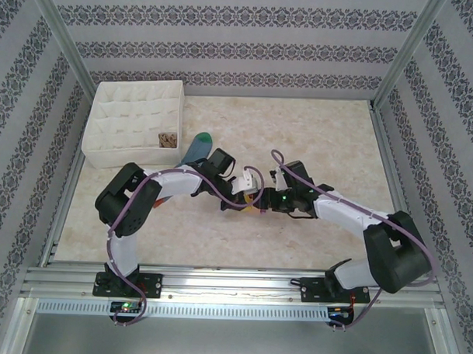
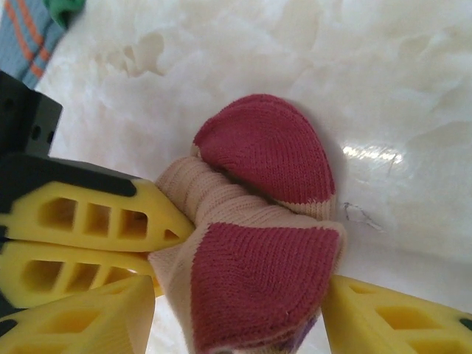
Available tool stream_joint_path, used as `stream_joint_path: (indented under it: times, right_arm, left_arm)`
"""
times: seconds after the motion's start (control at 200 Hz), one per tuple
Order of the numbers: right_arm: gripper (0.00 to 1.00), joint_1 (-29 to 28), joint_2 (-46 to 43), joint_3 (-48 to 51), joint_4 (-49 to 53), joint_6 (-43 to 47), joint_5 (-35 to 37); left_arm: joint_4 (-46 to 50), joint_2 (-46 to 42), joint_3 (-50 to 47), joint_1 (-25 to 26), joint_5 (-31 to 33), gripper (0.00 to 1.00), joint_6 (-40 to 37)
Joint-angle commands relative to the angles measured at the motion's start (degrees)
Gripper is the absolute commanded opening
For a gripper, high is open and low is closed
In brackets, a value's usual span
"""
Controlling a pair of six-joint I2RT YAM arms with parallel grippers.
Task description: Roll the socks
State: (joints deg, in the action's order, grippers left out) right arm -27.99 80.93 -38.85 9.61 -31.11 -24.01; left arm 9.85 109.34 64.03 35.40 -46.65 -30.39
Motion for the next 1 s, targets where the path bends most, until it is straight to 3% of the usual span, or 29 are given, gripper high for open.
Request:
stream_joint_path:
  times: [0.0, 0.205, 0.345, 0.54, 0.645, 0.824, 0.999]
  right_arm:
    - [0.61, -1.4, 3.0, -0.2, -1.0, 1.1, 0.6]
    - [0.41, -2.3, 8.7, -3.4, 2.9, 0.5, 3.1]
    - [0.30, -1.9, 11.6, -3.8, 4.5, -0.9, 3.2]
    - [0.27, -1.8, 14.1, -4.8, 6.4, -1.1, 2.5]
    - [0.26, -1.8, 14.7, -5.5, 7.4, -0.7, 2.3]
    - [0.26, -1.7, 15.6, -6.8, 9.2, -0.1, 2.1]
    - [0.23, -1.6, 16.2, -7.2, 10.0, 0.0, 1.5]
  left_arm:
    - [6.4, 2.4, 0.6, -0.9, -5.5, 0.02, 5.0]
    - [6.9, 0.9, -0.5, -0.9, -4.5, 0.12, 2.5]
    - [-0.9, -5.9, -7.1, -0.5, 1.1, 0.24, -0.8]
    - [-18.5, -17.1, -19.2, 1.0, 12.2, 0.40, -5.3]
    - [-25.1, -20.8, -24.0, 4.0, 19.3, 0.46, -12.4]
    - [-29.4, -19.7, -25.6, 9.5, 31.5, 0.50, -21.6]
    - [-31.6, -15.5, -24.8, 11.8, 35.8, 0.50, -24.5]
